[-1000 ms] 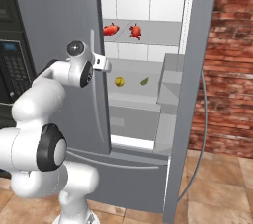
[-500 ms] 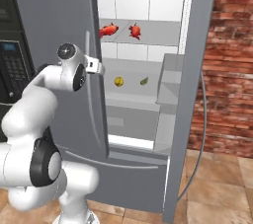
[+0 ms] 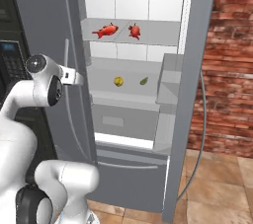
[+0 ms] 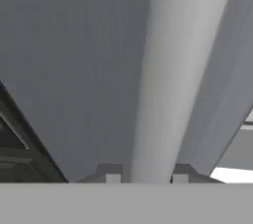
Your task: Gather the lemon wedge and lemon from the fridge and place them on a tray on the dining counter. Then gather the fishs from the fridge and place them on the other tray.
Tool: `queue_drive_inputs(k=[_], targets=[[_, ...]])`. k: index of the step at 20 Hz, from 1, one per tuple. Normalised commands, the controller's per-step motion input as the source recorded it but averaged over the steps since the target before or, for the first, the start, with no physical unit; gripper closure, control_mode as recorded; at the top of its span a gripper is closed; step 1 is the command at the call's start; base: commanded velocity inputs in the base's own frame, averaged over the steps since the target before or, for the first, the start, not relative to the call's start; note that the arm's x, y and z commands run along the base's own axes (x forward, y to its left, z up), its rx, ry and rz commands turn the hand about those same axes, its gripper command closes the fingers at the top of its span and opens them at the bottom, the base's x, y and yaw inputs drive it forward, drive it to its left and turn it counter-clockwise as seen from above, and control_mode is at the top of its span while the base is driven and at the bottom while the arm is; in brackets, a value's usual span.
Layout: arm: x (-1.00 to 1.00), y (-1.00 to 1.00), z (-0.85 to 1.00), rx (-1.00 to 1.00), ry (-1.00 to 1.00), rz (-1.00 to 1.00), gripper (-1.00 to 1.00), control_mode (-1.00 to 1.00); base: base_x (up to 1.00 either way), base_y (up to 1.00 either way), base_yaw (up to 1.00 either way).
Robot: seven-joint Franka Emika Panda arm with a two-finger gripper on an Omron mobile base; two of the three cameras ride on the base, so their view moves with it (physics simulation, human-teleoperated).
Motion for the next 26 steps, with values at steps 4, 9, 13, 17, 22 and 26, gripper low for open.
queue_drive_inputs(k=[4,9,13,17,22,26], targets=[[-0.93,0.83,-0.04,0.01,0.00,0.04,1.00,-1.00,0.00,0.00,0.00],[-0.81,0.78,-0.03,0.02,0.04,0.03,-1.00,-1.00,0.00,0.00,0.00],[-0.78,-0.08,0.05,0.16,0.05,0.00,-1.00,-1.00,0.00,0.00,0.00],[-0.88,-0.67,0.18,0.23,0.04,0.00,-1.00,-1.00,0.00,0.00,0.00],[-0.48,-0.91,0.15,0.26,0.12,0.00,-1.00,-1.00,0.00,0.00,0.00],[0.18,-0.77,0.04,0.23,0.22,0.03,-1.00,-1.00,0.00,0.00,0.00]])
